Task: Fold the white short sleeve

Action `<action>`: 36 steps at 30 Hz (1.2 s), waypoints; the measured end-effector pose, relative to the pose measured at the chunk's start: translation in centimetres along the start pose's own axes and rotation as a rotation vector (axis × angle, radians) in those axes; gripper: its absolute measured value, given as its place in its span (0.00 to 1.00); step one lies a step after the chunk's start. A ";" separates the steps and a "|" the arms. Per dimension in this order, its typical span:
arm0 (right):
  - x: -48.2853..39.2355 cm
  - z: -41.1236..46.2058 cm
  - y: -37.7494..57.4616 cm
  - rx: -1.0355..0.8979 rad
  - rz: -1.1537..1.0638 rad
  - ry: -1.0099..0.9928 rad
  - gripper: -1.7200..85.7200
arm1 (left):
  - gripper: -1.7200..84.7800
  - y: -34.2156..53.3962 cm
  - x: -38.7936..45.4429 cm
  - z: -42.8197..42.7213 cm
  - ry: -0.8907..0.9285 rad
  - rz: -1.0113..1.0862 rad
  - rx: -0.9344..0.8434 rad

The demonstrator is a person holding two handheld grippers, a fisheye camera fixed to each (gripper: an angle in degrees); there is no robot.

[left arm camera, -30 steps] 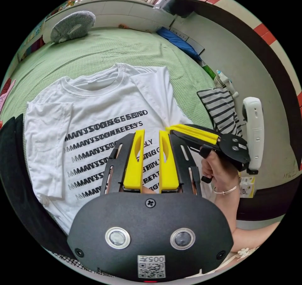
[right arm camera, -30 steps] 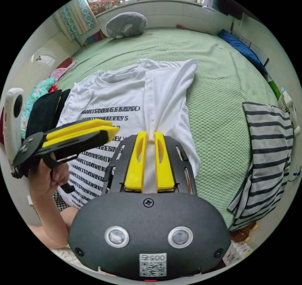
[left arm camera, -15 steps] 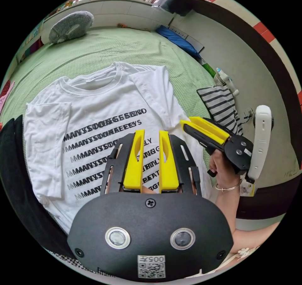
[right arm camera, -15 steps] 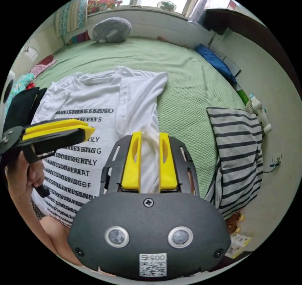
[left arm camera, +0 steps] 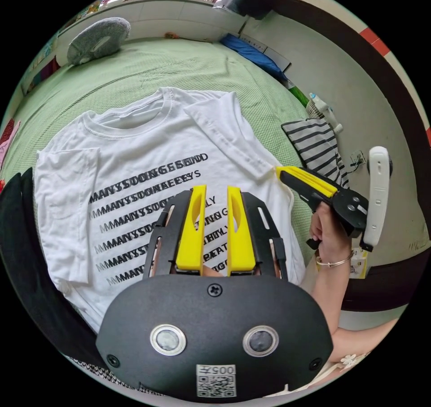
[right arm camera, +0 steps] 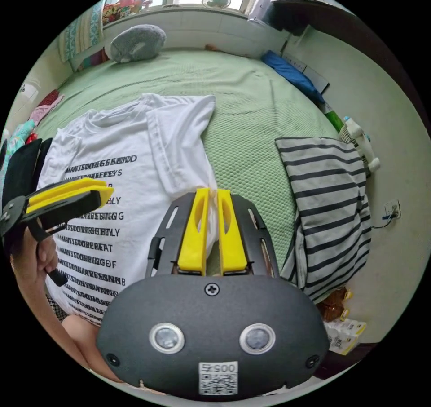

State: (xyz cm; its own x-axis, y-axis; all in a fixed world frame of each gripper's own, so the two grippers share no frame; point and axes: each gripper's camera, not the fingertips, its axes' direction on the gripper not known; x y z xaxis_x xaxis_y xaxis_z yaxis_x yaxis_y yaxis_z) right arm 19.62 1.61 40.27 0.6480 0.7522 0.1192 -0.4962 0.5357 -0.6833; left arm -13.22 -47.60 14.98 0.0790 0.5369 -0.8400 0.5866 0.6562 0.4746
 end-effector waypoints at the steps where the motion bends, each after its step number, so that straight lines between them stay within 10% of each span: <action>1: 0.2 -1.0 0.2 0.028 0.013 0.000 0.01 | 0.12 0.0 -0.2 -0.2 0.001 -0.006 0.003; 36: -7.7 0.9 -0.3 0.055 -0.151 -0.209 0.01 | 0.12 1.7 -9.1 -8.8 -0.262 -0.268 0.127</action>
State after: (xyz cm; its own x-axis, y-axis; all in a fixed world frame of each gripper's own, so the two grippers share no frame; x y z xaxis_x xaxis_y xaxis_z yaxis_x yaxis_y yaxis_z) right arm 14.28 -3.97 40.19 0.5863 0.7222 0.3669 -0.4377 0.6636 -0.6067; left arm -20.04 -46.67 25.81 0.1028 0.1910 -0.9762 0.7081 0.6751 0.2067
